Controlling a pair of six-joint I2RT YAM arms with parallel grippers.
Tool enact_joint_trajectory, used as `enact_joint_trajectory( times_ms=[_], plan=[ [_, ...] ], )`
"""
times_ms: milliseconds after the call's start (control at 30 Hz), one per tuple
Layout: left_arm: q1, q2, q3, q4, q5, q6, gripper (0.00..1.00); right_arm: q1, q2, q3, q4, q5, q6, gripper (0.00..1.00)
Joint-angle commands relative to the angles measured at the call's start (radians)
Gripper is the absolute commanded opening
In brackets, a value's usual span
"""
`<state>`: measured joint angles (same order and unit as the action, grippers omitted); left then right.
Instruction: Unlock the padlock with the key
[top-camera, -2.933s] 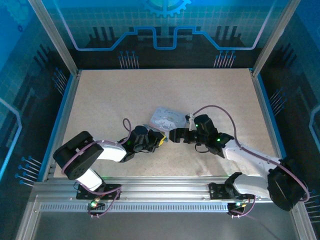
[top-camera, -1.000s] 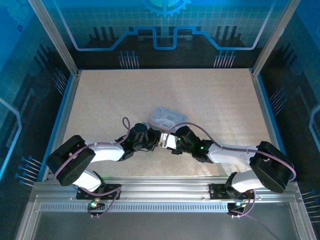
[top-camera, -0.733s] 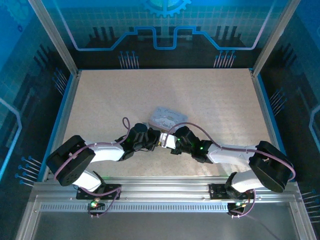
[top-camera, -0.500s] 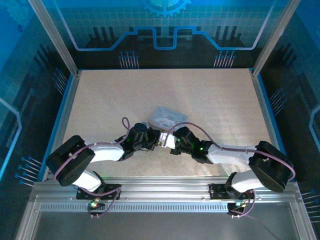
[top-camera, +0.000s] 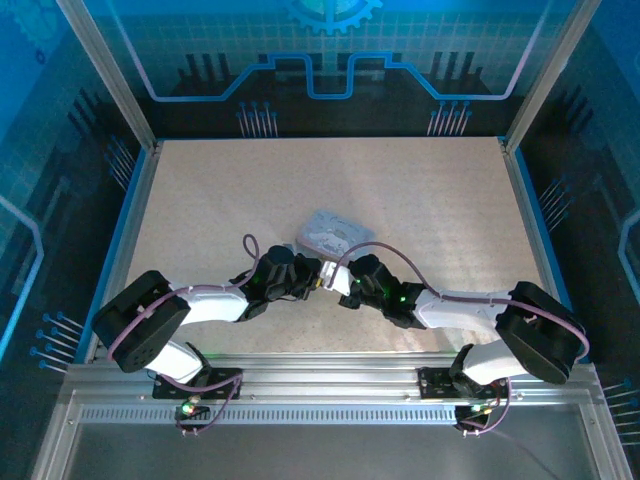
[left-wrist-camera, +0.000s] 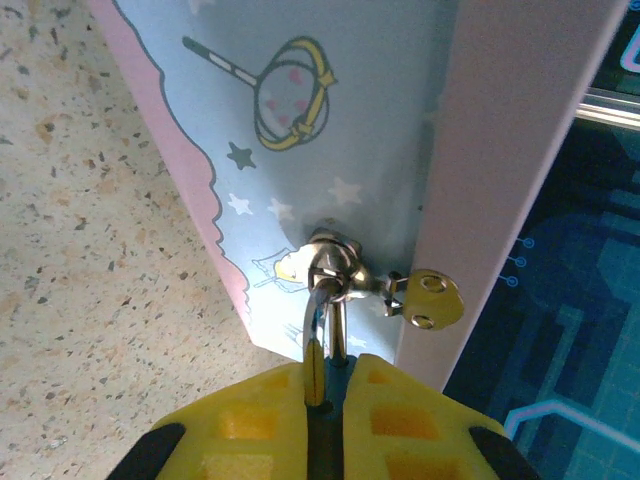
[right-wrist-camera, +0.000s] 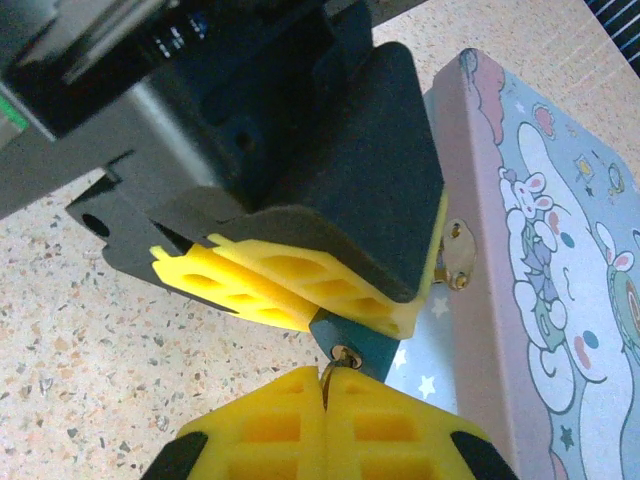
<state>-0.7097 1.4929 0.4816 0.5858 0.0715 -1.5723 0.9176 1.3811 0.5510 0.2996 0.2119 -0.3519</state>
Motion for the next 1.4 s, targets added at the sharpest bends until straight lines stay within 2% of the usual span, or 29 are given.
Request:
enact_joint_trajectory(
  times_ms=[0, 467, 633, 833, 1100, 1367],
  plan=[
    [-0.004, -0.011, 0.019, 0.045, 0.02, 0.003, 0.04, 0.009, 0.005, 0.003, 0.07, 0.025, 0.13, 0.0],
    [-0.004, -0.012, 0.014, 0.043, 0.016, 0.01, 0.04, -0.006, 0.019, 0.071, 0.013, -0.016, 0.644, 0.0],
    [-0.005, -0.013, 0.014, 0.043, 0.016, 0.011, 0.04, -0.031, 0.03, 0.063, 0.048, -0.05, 0.854, 0.0],
    [-0.005, -0.015, 0.012, 0.04, 0.014, 0.015, 0.04, -0.049, 0.061, 0.041, 0.117, -0.095, 1.035, 0.0],
    [-0.006, -0.014, 0.012, 0.038, 0.014, 0.014, 0.04, -0.079, 0.081, 0.026, 0.175, -0.138, 1.164, 0.0],
    [-0.005, -0.012, 0.009, 0.028, 0.009, 0.022, 0.05, -0.085, 0.083, 0.035, 0.103, -0.12, 1.149, 0.0]
  ],
)
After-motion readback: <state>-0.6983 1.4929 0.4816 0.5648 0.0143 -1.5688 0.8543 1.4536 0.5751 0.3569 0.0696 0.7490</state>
